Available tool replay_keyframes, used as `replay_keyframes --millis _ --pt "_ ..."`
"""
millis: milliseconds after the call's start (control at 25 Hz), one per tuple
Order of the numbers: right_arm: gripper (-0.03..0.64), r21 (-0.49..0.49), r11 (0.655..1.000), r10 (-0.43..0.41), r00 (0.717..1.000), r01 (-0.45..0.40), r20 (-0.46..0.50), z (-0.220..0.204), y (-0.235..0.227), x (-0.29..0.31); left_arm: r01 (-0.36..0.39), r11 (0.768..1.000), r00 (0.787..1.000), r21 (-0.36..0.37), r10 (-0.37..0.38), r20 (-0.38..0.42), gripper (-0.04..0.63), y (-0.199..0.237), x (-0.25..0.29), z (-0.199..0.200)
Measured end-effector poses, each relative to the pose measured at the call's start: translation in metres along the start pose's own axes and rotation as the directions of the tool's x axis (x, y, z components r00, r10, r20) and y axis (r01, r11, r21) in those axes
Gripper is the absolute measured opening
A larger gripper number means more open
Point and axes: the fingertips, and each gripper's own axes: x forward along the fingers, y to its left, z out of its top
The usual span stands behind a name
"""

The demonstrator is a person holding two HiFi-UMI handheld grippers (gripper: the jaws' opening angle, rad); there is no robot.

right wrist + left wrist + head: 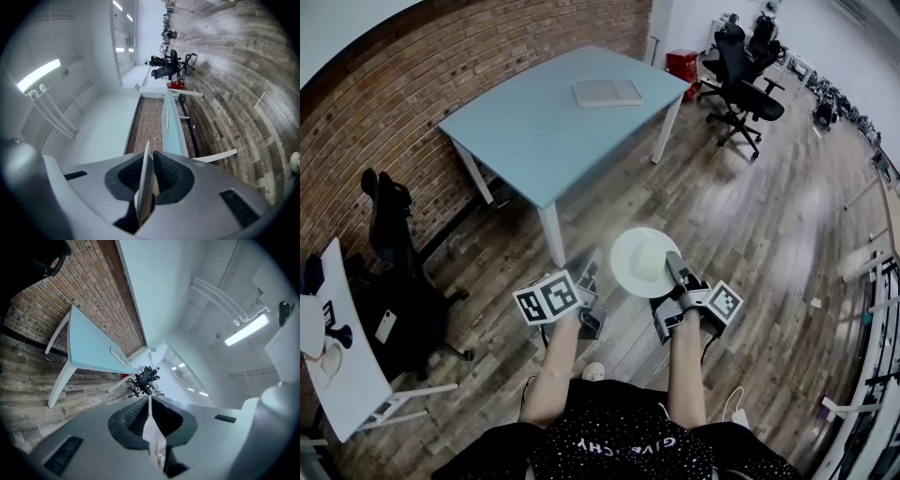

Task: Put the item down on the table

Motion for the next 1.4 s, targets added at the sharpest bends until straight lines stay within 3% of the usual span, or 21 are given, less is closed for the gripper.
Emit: replay_keyframes --millis 560,880,1120,1400 --pt "0.040 0.040 0.999 -0.011 1.000 0.012 -0.015 0.036 -0.021 0.050 -0.047 0.998 0.999 -0.045 0.047 0.012 0.029 0.029 0.055 0.007" --pt "0.040 0.031 0.999 0.028 0.999 -0.027 -0.047 0.088 -0.020 0.119 -0.057 0.998 0.997 -0.009 0.057 0.052 0.029 0.036 0.127 0.042" --pt "0.040 0.018 0.998 0.056 0.997 -0.055 -0.058 0.154 -0.003 0.165 -0.064 0.998 0.996 0.002 0.063 0.060 0.029 0.023 0.203 0.062" --pt "0.040 0.017 0.997 0.074 0.994 -0.073 -0.079 0.201 -0.011 0.205 -0.085 0.996 0.991 0.010 0.084 0.106 0.029 0.030 0.250 0.075"
